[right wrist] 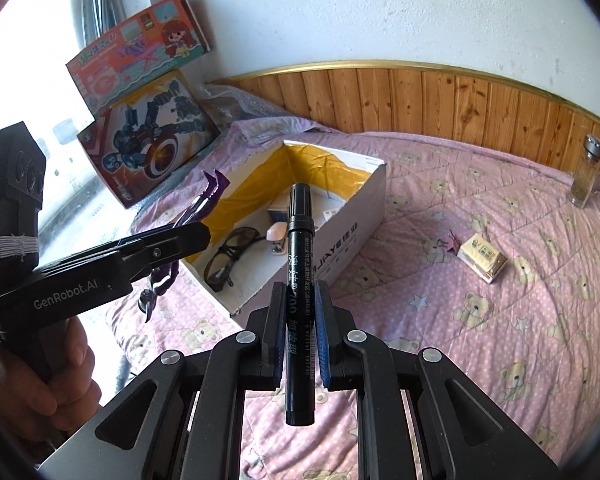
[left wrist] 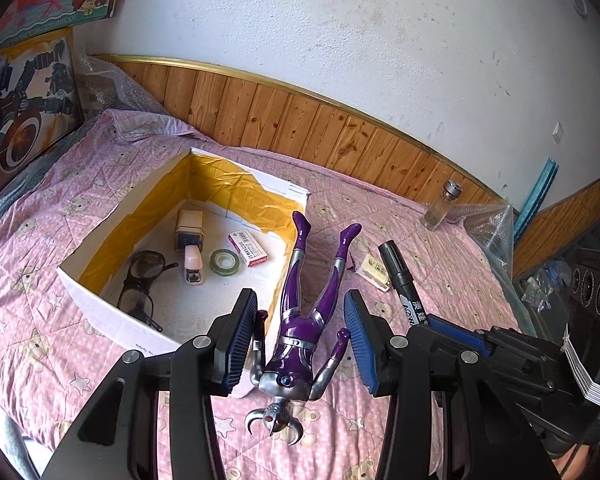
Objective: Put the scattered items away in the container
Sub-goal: 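Lift and carry the robot figure and black marker with both tools over the box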
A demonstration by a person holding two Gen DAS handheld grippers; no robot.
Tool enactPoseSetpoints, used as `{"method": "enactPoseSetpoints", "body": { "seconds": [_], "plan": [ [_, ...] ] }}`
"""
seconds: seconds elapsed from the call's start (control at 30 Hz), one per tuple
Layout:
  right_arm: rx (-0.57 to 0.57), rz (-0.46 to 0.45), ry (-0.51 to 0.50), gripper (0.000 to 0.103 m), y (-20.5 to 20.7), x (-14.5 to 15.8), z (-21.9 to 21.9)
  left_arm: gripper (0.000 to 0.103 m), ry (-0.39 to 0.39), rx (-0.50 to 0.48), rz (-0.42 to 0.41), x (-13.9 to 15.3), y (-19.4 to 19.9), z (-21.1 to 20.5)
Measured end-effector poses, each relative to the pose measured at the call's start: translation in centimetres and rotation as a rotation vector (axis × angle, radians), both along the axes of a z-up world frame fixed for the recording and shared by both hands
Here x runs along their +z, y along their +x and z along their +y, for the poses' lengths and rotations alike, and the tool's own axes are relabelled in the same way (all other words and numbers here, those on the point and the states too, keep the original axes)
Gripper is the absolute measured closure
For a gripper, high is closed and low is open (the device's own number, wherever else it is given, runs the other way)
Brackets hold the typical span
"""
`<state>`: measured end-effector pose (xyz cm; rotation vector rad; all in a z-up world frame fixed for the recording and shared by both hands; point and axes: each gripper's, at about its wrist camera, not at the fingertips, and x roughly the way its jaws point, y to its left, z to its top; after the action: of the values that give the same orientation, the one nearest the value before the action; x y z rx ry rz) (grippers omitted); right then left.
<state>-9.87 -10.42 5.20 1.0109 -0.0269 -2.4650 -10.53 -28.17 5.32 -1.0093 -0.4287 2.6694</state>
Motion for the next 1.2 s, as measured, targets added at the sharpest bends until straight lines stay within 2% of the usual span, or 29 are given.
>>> {"method": "enactPoseSetpoints", "body": {
  "seconds": [0.63, 1.2],
  "plan": [
    [0.052, -0.056, -0.044, 0.089, -5.4, 0.0, -2.4, 0.057, 0.021, 0.085, -0.034, -1.0, -3.8, -4.6],
    [0.09, -0.116, -0.075, 0.089, -11.8, -0.6, -4.5, 0.057, 0.021, 0.008, -0.097, -3.2, -7.5, -3.7]
  ]
}}
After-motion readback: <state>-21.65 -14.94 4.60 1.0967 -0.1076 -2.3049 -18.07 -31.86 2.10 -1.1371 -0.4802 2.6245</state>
